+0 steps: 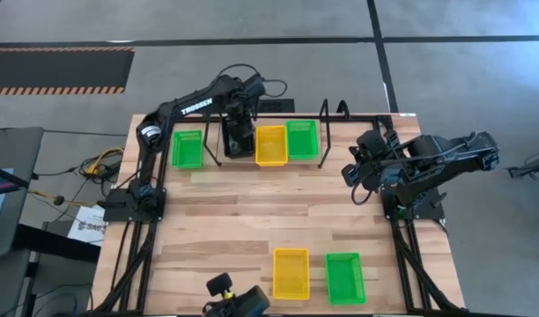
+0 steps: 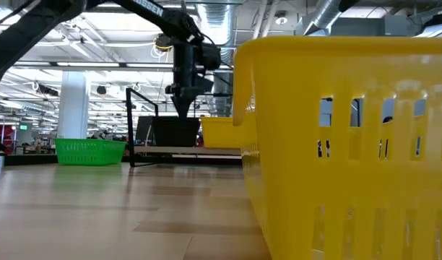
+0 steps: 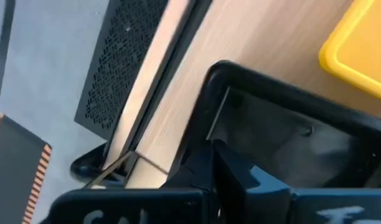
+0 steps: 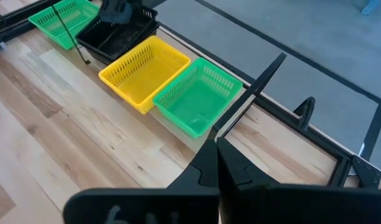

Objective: Stack baskets on shelf by color
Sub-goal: Stack the black bin on top of the stacked black bins on the shelf

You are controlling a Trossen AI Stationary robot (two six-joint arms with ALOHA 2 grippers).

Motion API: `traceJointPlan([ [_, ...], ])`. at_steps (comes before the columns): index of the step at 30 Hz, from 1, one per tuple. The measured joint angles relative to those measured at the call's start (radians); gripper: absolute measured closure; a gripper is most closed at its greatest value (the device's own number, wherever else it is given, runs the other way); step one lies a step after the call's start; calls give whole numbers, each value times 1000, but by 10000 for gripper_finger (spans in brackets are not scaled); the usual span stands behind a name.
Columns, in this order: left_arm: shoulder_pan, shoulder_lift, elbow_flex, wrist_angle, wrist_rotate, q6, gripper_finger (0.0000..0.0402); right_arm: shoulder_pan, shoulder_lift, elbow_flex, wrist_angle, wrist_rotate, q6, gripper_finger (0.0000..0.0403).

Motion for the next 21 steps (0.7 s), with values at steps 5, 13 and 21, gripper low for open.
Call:
traceJointPlan([
  [5, -15, 24, -1, 19, -33, 21, 401, 0, 0, 0, -1, -12, -5, 400],
  [13, -44, 24, 10, 19, -17, 17, 401, 0, 0, 0, -1, -18, -8, 400],
  [21, -71, 32, 9, 13, 30, 17, 401, 0, 0, 0, -1, -19, -11, 400],
])
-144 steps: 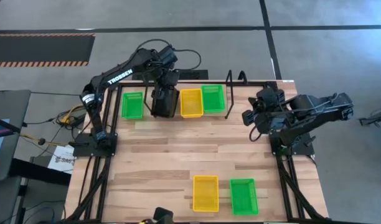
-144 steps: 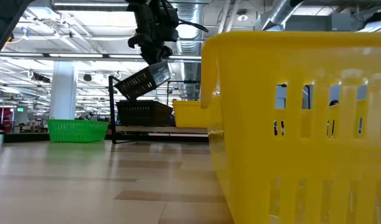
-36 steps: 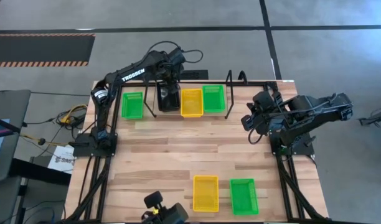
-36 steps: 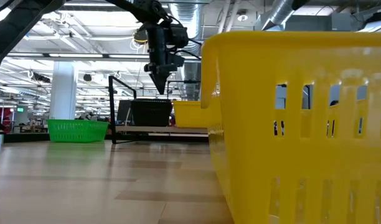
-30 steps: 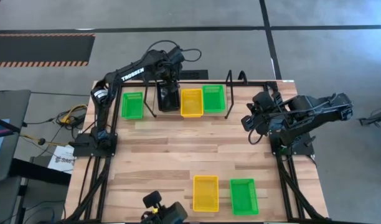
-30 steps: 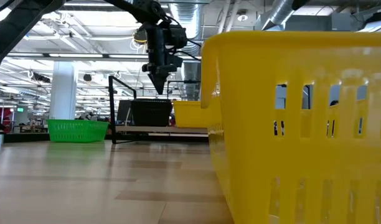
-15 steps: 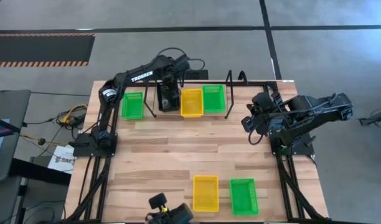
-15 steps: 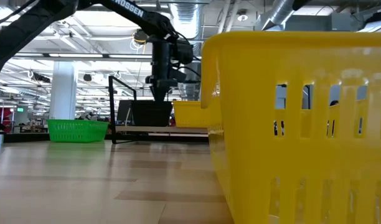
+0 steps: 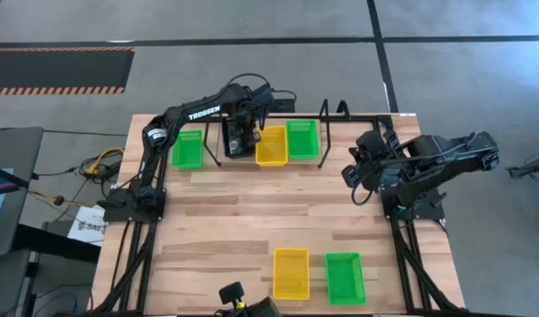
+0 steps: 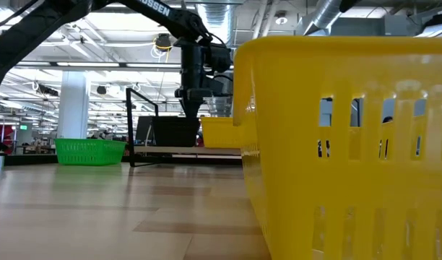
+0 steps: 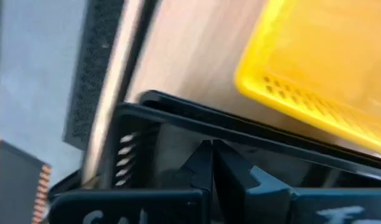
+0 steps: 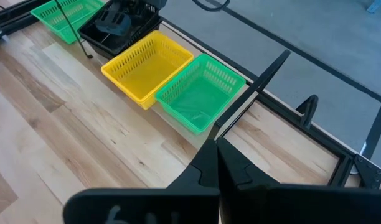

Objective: Stack baskets on shelf by color
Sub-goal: Stack the black bin on top of the stacked black bins on the shelf

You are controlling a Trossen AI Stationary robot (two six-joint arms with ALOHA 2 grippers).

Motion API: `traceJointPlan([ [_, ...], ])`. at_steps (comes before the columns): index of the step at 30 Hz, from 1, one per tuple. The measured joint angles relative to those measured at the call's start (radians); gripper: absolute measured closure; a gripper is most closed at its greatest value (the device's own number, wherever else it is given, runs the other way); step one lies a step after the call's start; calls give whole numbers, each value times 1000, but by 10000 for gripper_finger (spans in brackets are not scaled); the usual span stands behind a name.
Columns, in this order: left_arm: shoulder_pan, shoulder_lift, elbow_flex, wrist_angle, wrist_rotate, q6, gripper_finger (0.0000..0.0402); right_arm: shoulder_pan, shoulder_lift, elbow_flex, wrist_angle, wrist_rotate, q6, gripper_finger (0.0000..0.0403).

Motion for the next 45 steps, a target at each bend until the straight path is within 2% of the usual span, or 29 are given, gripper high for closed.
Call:
traceJointPlan([
  [13, -1, 0, -11, -19, 24, -10, 401, 0, 0, 0, 3, -6, -16, 400],
  [20, -65, 0, -11, -152, 24, -44, 401, 0, 0, 0, 3, -6, -23, 400],
  [23, -101, 0, -11, -211, -8, -77, 401, 0, 0, 0, 3, -6, -24, 400],
  [27, -138, 0, -11, -209, -40, -92, 401, 0, 0, 0, 5, -6, -49, 400],
  [36, -160, 0, -11, -208, -25, -190, 401, 0, 0, 0, 3, -10, -120, 400],
  [45, -220, -1, -11, -289, 1, -265, 401, 4, -24, 1, 11, -32, -183, 400],
])
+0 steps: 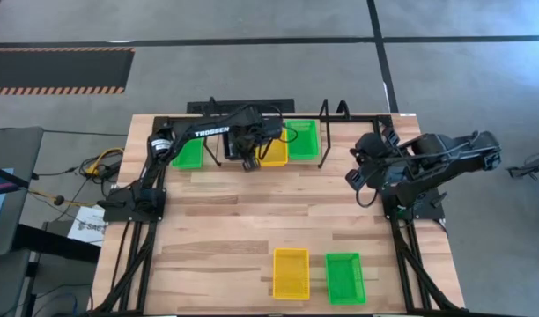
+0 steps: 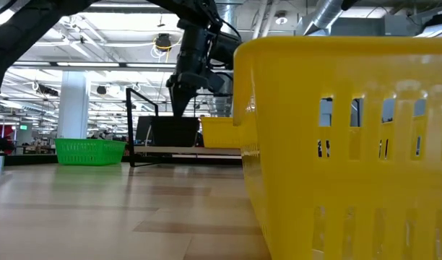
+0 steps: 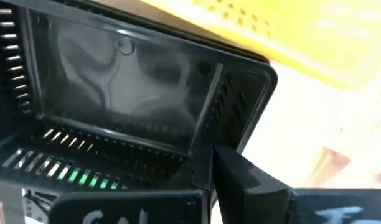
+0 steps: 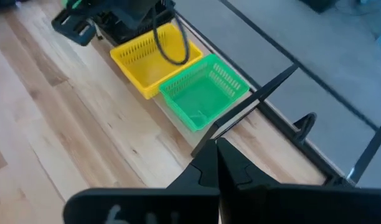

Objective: Stack baskets on shelf by color
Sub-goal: Stack the black bin on top of the stacked black bins on the shelf, then stack the top green bin on top of the stacked green bins on the shelf

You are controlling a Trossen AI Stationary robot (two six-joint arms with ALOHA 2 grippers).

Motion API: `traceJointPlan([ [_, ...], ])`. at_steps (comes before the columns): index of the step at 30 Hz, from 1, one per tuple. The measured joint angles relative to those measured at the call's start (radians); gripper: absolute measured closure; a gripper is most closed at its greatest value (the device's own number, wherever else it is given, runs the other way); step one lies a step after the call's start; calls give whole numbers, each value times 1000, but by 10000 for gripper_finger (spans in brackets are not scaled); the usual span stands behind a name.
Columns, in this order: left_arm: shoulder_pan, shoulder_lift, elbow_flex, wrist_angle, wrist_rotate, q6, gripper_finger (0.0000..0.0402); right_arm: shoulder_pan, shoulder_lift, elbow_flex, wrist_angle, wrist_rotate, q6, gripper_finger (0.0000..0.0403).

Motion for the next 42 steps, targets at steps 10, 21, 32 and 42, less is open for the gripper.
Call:
traceJointPlan([
  [10, -61, -10, 0, -62, -147, -55, 401, 26, -59, 0, -2, 0, -23, 400],
  [21, -84, -179, 0, -56, -274, -255, 401, 29, -68, 0, -9, 1, -24, 400],
  [32, -85, -458, -153, -69, -393, -480, 401, 29, -68, 0, -21, 1, -49, 400],
  [42, -84, -878, -569, -71, -348, -925, 401, 23, -68, 0, -25, 1, -46, 400],
])
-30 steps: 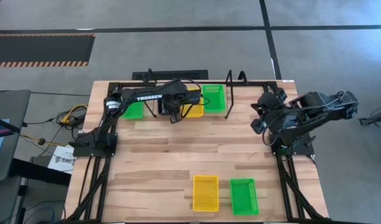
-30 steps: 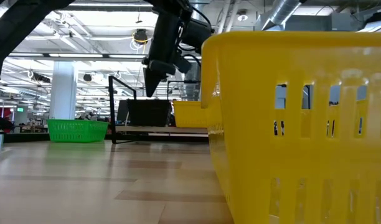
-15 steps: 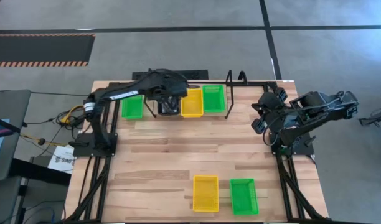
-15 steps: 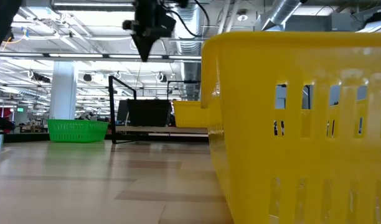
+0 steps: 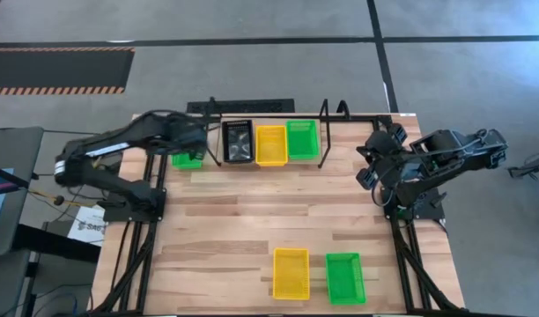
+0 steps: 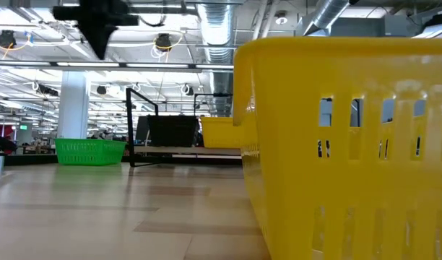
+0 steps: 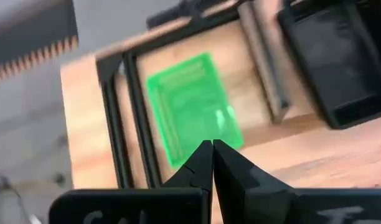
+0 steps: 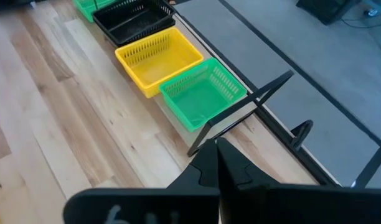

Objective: Stack baskets on shelf by color
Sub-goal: Stack the top green bin on top of the stacked green bins on the shelf

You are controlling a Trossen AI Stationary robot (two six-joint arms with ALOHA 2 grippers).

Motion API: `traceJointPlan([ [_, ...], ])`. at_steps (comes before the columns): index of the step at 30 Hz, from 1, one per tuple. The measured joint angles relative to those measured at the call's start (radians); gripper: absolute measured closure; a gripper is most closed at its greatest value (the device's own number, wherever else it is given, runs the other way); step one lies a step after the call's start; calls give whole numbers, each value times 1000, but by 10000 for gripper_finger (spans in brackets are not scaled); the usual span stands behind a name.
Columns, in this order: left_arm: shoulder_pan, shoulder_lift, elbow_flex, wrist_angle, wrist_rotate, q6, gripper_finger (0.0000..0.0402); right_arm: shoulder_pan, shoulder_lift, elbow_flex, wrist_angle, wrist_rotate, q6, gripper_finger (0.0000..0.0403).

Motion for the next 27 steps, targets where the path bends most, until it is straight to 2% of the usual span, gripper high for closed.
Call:
traceJointPlan([
  [5, 10, -111, -136, -1, 26, -182, 401, -26, 0, 0, 13, 0, 5, 400],
  [10, 57, -151, -235, 36, 48, -225, 401, -60, 0, 0, 39, 1, 5, 400],
  [13, 92, -149, -277, 99, 46, -174, 401, -78, 0, 0, 46, 2, 5, 400],
  [18, 151, -130, -333, 258, 32, -4, 392, -89, 0, 0, 56, 2, 5, 400],
  [23, 269, -121, -372, 342, 45, 118, 354, -89, 0, 0, 63, 2, 5, 400],
  [27, 390, -120, -398, 334, 97, 126, 320, -86, 0, 0, 62, 2, 5, 400],
])
